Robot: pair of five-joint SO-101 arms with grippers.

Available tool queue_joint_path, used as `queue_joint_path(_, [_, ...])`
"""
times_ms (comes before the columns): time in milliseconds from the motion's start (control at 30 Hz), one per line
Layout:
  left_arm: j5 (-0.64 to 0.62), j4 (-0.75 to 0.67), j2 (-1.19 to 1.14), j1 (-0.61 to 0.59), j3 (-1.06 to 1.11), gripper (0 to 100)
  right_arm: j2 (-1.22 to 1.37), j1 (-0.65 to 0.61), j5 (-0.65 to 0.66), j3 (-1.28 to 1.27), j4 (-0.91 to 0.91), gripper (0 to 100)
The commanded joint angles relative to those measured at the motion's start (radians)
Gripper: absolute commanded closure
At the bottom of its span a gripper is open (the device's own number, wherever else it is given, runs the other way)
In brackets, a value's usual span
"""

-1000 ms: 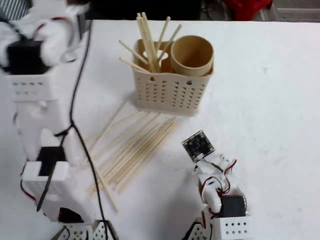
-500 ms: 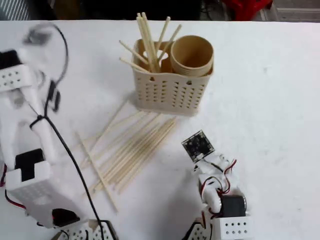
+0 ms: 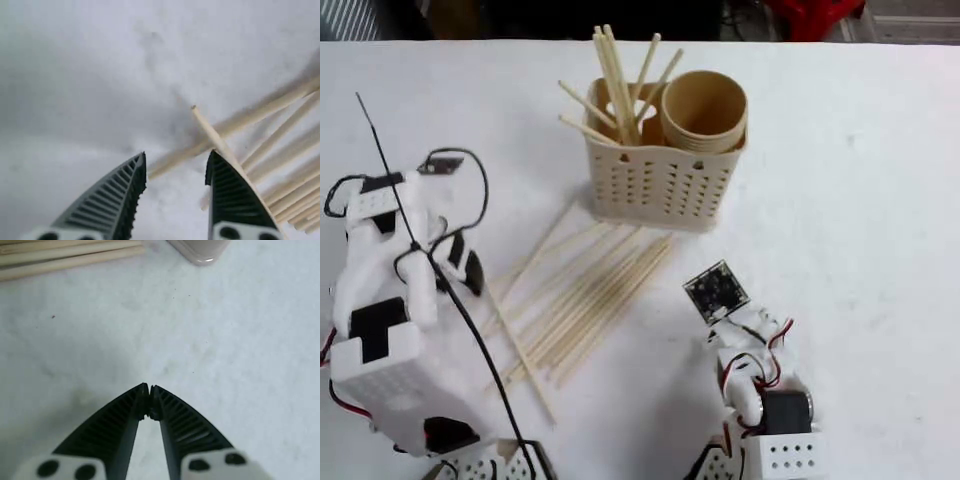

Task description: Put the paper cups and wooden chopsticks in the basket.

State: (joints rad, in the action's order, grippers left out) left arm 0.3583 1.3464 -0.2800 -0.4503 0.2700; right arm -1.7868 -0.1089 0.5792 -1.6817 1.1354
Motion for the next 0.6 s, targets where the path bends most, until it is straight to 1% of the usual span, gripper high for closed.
queue_joint_path(0, [-0.078,-0.035,0.071,-0.007,-0.014,79,-0.004,-0.008,0.011,-0.009,0.005,97.8])
queue_joint_path(100, [-0.094,-0.02,0.157,0.002,-0.006,79,-0.004,-0.008,0.011,-0.009,0.005,97.8])
queue_joint_path(167, [-0.135,-0.023,0.216,0.03,0.035,79,-0.004,-0.008,0.02,-0.009,0.005,97.8])
queue_joint_path(267, [-0.157,-0.035,0.295,0.073,0.087,79,-0.002,-0.007,0.107,-0.009,0.007,98.0])
queue_joint_path(333, [-0.192,-0.037,0.331,0.096,0.1,79,0.002,-0.007,0.141,-0.009,0.008,98.0])
queue_joint_path(400, [-0.21,-0.052,0.34,0.125,0.109,79,-0.004,-0.008,0.141,-0.009,0.027,98.0])
queue_joint_path(567, [-0.219,-0.166,0.278,0.205,0.201,79,-0.004,-0.008,0.144,-0.009,0.038,98.0])
